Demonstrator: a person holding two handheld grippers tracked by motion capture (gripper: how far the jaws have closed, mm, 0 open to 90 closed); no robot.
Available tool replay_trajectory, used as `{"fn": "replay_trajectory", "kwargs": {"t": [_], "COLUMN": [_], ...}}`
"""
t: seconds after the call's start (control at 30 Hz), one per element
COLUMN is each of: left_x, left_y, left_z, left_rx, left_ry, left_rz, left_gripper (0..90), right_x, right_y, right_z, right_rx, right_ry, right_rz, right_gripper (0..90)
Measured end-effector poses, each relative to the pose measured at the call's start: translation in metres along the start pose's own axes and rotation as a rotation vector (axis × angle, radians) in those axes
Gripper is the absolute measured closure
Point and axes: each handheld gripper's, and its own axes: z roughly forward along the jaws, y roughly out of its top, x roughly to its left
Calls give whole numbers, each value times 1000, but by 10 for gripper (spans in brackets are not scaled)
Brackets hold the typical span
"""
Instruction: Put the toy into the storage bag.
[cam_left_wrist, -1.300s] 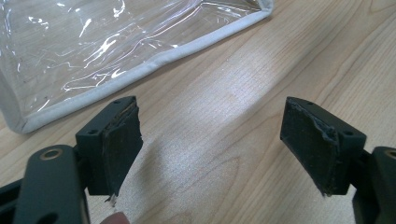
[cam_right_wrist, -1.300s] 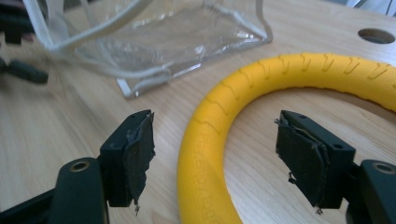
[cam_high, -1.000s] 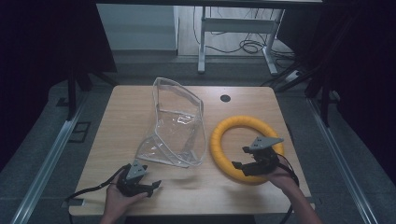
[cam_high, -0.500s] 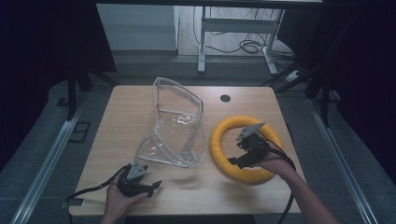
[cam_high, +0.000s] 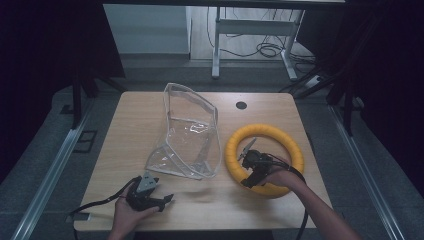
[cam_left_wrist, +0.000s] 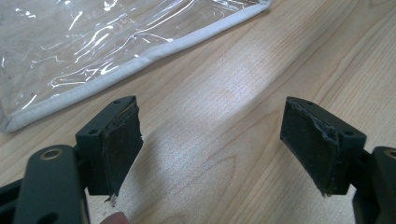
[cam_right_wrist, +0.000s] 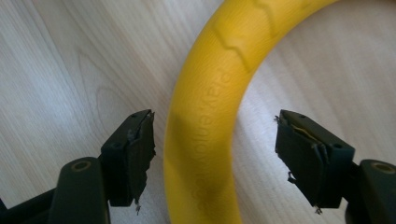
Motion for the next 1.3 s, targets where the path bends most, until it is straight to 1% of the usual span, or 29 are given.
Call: {"fn": "replay_trajectory", "kwargs": {"t": [0.13,0.17,0.2,0.3,0.33,0.37,0.4,0.5,0.6,0.63,0.67,0.7,0.77,0.8,0.9,0.93,1.0,1.13,1.23,1.3], "left_x": [0,0,0,0,0,0,0,0,0,0,0,0,0,0,0,0,0,0,0,0], "left_y": [0,0,0,0,0,0,0,0,0,0,0,0,0,0,0,0,0,0,0,0], "left_z": [1,1,1,1,1,1,1,1,1,1,1,1,1,1,1,0,1,2,1,0], "left_rx": [4,4,4,5,8,8,8,10,8,8,8,9,9,9,8,8,9,11,6,5], "left_ry": [0,0,-1,-1,0,0,0,0,0,0,1,1,0,0,1,1,2,0,1,3], "left_rz": [-1,-1,-1,-2,-1,-1,-1,0,-1,-1,-1,1,0,1,0,1,1,2,1,1], "left_gripper": [204,204,204,204,204,204,204,204,204,204,204,204,204,204,204,204,204,204,204,204], "right_x": [3,3,4,5,5,5,4,3,0,0,0,-1,-2,-1,-1,-3,-5,-8,-12,-15], "right_y": [1,1,2,1,1,1,1,2,2,2,3,3,4,4,5,4,3,3,4,4], "right_z": [10,10,15,19,22,22,25,30,33,33,33,33,32,32,32,32,31,26,14,7], "right_rx": [60,60,90,102,124,124,135,162,182,182,183,185,186,191,199,191,180,166,143,116], "right_ry": [9,9,18,24,22,22,32,37,63,63,60,73,85,78,83,99,111,124,140,153], "right_rz": [-23,-23,-27,-29,-29,-29,-28,-26,-19,-19,-18,-7,-11,-14,-12,-6,-1,6,11,19], "right_gripper": [297,297,299,303,315,315,332,365,407,407,434,462,496,499,504,506,508,509,510,510]}}
